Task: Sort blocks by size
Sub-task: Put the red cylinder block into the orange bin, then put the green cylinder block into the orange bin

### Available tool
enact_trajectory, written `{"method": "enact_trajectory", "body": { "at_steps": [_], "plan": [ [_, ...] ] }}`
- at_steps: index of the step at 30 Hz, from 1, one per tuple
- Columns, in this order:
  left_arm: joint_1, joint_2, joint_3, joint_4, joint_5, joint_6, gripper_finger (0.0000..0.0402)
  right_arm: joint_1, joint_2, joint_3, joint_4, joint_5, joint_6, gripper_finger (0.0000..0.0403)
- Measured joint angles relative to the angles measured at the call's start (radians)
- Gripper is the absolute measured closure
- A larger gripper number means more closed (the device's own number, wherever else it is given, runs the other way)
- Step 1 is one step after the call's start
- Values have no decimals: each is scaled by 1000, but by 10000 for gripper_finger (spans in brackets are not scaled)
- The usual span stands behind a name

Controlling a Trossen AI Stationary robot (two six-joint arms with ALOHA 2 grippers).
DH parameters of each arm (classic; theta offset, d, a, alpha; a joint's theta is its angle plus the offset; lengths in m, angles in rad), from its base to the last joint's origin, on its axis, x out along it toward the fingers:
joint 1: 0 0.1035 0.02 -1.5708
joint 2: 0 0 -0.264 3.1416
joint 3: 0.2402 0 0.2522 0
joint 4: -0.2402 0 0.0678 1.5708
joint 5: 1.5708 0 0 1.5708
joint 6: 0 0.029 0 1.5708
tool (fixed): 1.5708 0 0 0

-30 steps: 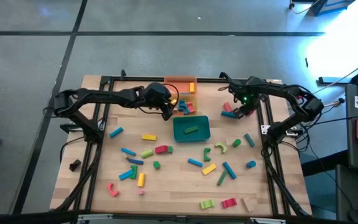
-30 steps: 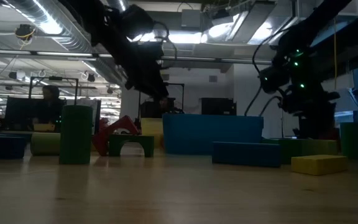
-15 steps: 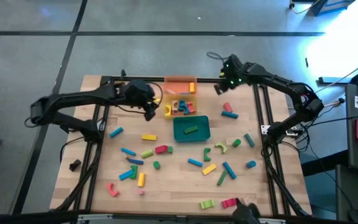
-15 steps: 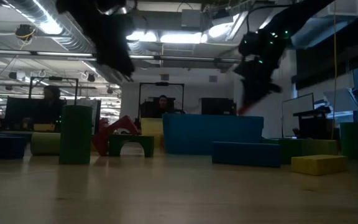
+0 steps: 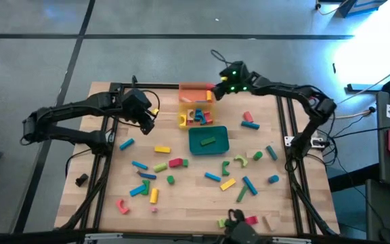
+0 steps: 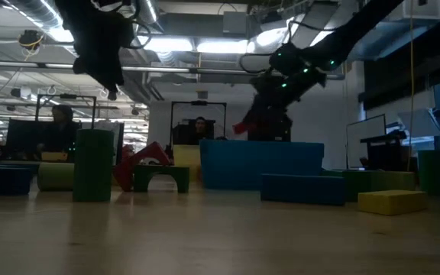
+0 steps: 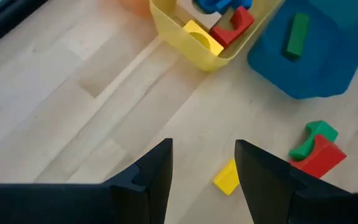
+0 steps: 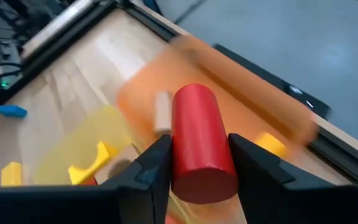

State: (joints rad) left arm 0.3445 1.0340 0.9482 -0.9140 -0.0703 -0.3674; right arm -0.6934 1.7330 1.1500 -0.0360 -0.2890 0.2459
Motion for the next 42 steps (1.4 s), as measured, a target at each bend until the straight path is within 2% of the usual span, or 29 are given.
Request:
{"method": "enact_trajectory", "body": {
  "at_steps": [4, 9, 16, 27, 30, 33, 39, 42],
  "plan": [
    [-39, 11, 0, 33, 41, 17, 244, 35, 61, 0, 125, 8, 0, 255],
    [-151, 44, 0, 70, 115, 9, 244, 47, 100, 0, 209, 8, -18, 238],
    [-313, 91, 0, 112, 117, -6, 244, 45, 103, 0, 218, 35, -18, 227],
    [-521, 140, 0, 222, 122, -158, 244, 45, 103, 0, 221, 35, -18, 226],
    [-566, 171, 0, 233, 87, -191, 244, 45, 103, 0, 220, 35, -18, 226],
    [-604, 226, 0, 280, 43, -164, 244, 45, 103, 0, 219, 34, -18, 226],
    [-664, 326, 0, 339, 41, -1, 244, 45, 103, 0, 218, 34, -16, 226],
    [-681, 366, 0, 362, 41, 31, 244, 45, 103, 0, 218, 34, -16, 226]
  ]
}}
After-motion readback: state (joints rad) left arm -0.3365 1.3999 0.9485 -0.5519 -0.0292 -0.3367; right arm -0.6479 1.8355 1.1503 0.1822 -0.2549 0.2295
